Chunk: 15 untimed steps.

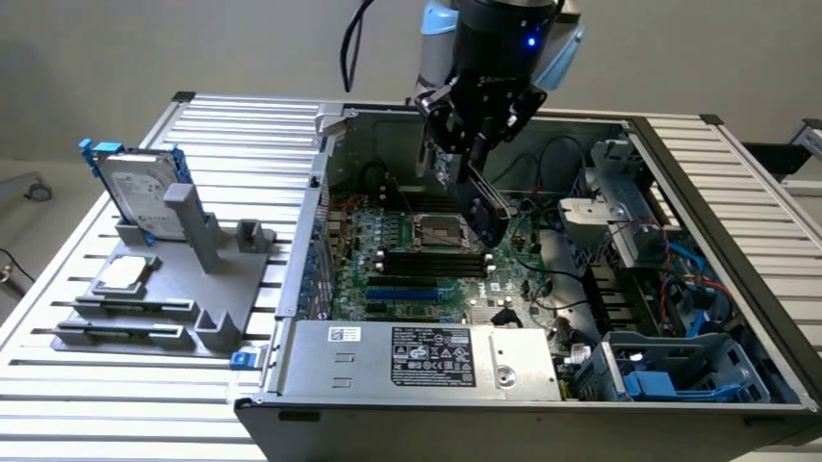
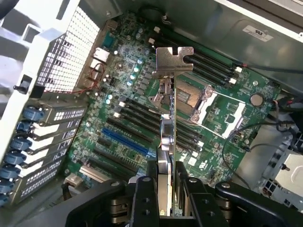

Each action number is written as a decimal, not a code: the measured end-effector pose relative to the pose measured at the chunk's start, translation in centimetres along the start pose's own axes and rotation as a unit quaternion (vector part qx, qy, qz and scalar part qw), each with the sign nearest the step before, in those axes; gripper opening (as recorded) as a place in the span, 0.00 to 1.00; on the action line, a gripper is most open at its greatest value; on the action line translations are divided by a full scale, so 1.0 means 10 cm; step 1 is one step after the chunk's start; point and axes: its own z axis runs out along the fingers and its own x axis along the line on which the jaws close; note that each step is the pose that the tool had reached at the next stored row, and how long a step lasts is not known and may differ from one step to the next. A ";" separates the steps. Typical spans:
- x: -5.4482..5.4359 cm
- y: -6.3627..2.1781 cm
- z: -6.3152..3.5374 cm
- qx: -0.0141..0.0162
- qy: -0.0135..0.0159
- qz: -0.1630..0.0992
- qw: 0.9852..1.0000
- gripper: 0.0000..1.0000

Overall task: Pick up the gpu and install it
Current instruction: 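Insert the gpu into the slot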

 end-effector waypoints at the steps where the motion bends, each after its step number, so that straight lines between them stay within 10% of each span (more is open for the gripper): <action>1: 0.00 0.000 0.001 0.001 0.000 -0.009 1.000 0.26; 8: 0.00 0.000 0.010 0.005 0.001 -0.072 0.997 0.26; 15: 0.00 0.000 0.020 0.009 0.002 -0.135 0.991 0.26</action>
